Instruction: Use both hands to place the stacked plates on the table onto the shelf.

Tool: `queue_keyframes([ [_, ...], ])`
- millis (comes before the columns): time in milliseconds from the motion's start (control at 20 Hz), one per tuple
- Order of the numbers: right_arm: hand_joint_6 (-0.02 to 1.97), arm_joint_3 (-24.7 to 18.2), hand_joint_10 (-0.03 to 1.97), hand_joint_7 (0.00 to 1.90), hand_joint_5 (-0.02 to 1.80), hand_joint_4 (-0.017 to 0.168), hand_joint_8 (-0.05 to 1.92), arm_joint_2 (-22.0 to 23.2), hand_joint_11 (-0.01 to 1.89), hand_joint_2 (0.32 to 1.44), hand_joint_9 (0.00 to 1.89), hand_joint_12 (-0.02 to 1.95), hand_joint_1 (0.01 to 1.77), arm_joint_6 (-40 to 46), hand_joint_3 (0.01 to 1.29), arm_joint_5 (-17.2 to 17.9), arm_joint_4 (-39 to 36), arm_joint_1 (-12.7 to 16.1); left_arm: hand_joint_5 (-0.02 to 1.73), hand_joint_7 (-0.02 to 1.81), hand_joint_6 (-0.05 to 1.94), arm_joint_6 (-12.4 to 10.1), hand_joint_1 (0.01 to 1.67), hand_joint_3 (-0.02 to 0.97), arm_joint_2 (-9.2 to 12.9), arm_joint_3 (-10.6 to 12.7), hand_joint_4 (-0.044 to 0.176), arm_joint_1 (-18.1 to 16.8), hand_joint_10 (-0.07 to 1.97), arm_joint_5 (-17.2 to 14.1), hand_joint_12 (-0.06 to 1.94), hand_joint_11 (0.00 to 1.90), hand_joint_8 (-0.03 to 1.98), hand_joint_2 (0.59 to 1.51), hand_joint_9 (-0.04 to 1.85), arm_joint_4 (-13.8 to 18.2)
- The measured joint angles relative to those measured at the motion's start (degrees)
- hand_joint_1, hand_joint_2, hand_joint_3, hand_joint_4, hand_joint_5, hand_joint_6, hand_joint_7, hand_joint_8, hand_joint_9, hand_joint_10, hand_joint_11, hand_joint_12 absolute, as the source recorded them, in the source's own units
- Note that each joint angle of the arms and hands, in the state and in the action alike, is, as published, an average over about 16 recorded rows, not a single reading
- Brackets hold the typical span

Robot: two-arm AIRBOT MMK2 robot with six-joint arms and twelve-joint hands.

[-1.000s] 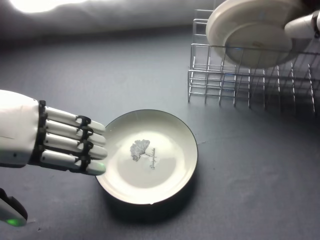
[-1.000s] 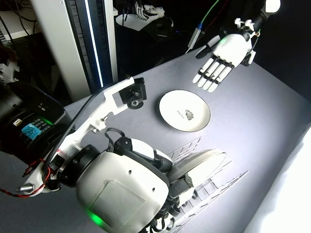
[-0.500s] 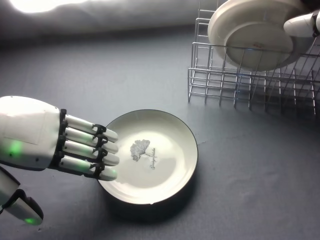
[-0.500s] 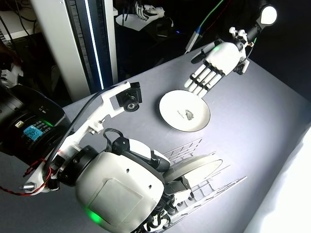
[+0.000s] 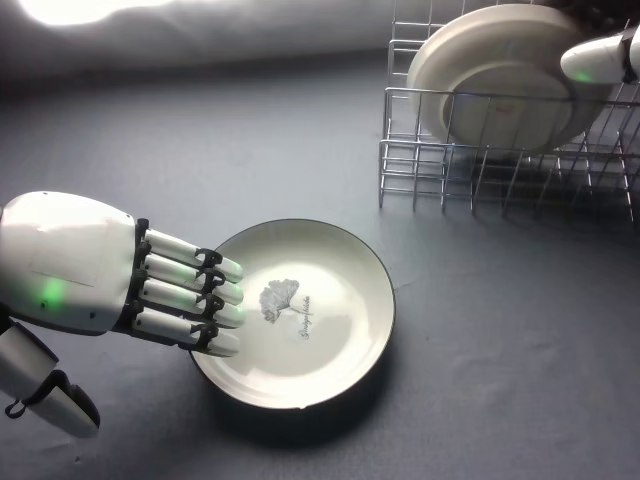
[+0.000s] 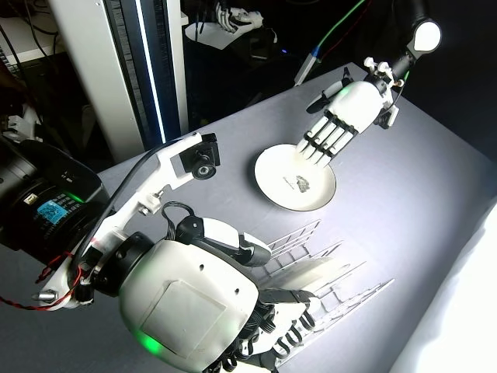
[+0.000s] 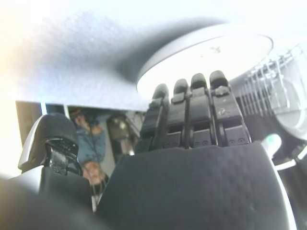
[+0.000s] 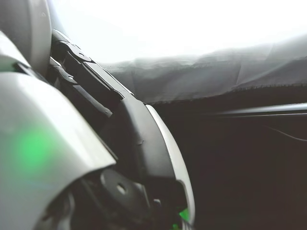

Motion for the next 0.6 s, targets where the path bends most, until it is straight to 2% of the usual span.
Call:
queue_keyframes([
  [200,0.02,-0.01,0.01,0.79,0.73,-0.004,0.01,-0.67,0.27,1.03,0.76,1.14,1.18,-0.61,0.01,1.04,-8.89,1.93,0.02,0.01,0.01,0.88,0.02,0.009,-0.87,1.24,0.0,0.52,0.01,-0.02,0.01,0.02,0.01,1.187,0.02,0.47],
  [600,0.02,-1.32,0.02,0.78,0.73,-0.001,0.02,-1.95,0.26,1.02,0.75,1.14,1.17,-1.82,0.01,4.58,-35.51,5.53,0.0,0.02,-0.01,3.33,0.02,0.01,-2.0,2.97,-0.006,2.85,0.01,-0.06,0.01,0.02,0.01,1.188,0.02,-0.19],
])
